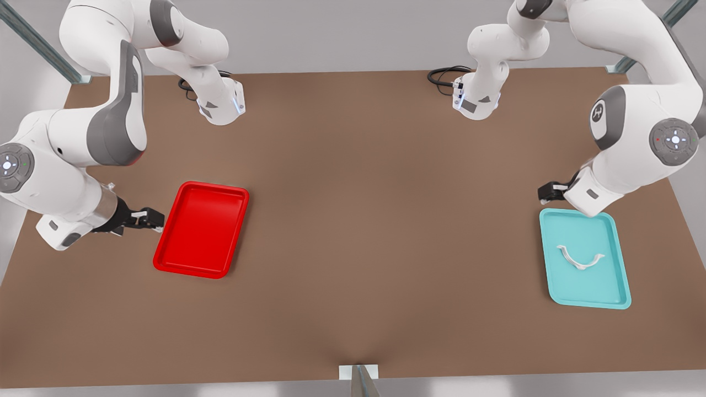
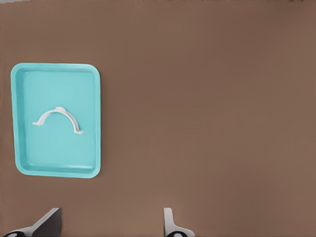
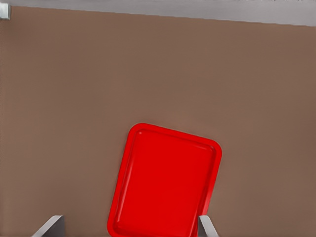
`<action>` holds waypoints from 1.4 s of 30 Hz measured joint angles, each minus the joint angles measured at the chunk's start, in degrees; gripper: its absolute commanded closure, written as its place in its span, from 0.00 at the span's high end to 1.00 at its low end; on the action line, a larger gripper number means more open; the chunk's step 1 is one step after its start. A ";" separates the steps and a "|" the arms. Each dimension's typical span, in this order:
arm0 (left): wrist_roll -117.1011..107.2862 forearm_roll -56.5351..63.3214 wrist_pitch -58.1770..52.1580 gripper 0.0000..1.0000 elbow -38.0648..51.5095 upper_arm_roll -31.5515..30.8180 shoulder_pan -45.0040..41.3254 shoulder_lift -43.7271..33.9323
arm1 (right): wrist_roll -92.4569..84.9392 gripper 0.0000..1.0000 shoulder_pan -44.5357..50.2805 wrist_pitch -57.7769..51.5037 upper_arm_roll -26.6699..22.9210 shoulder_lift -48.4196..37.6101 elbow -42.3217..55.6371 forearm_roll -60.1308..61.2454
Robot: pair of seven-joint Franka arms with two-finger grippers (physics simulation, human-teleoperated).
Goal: Take the drainage pipe clamp from the left arm, pass it to the right arm, and place it in the plate on the right side
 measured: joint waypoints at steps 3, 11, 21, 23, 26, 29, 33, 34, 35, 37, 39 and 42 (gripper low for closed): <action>0.53 0.52 2.11 1.00 -0.01 0.96 1.67 3.88 | -0.21 1.00 0.18 0.34 0.10 0.03 0.00 0.13; -26.32 0.77 16.96 1.00 -4.61 8.39 9.91 16.02 | -0.64 1.00 0.19 0.80 0.12 0.03 0.00 0.22; -63.20 -0.97 36.50 1.00 -11.40 11.11 17.00 22.46 | -0.96 1.00 0.12 0.99 0.12 0.03 0.00 0.30; -68.25 -1.33 38.62 1.00 -11.85 11.03 18.08 23.88 | -1.00 1.00 0.10 1.00 0.12 0.03 0.00 0.31; -74.77 -2.78 41.10 1.00 -12.31 10.99 18.84 25.94 | -1.06 1.00 0.18 1.01 0.12 0.03 0.00 0.32; -80.17 -3.53 43.68 1.00 -12.19 10.90 19.00 27.80 | -1.11 1.00 0.19 1.02 0.12 0.03 0.00 0.32; -85.38 -3.94 46.31 1.00 -11.90 10.83 18.98 29.92 | -1.17 1.00 0.16 1.03 0.12 0.03 0.00 0.32; -86.37 -4.19 46.79 1.00 -11.89 10.82 19.05 30.38 | -1.18 1.00 0.12 1.03 0.12 0.03 0.00 0.32; -87.14 -4.92 47.21 1.00 -11.87 10.81 19.20 30.67 | -1.19 1.00 0.11 1.03 0.12 0.03 0.00 0.32; -88.41 -6.29 48.02 1.00 -11.71 10.85 19.46 31.26 | -1.21 1.00 0.10 1.03 0.12 0.03 0.00 0.35; -89.53 -7.03 48.83 0.98 -11.37 10.87 19.53 32.06 | -1.24 1.00 0.08 1.03 0.12 0.03 0.00 0.38; -90.81 -7.70 50.14 0.86 -11.23 10.83 19.41 32.93 | -1.28 1.00 0.05 1.03 0.14 0.03 0.00 0.33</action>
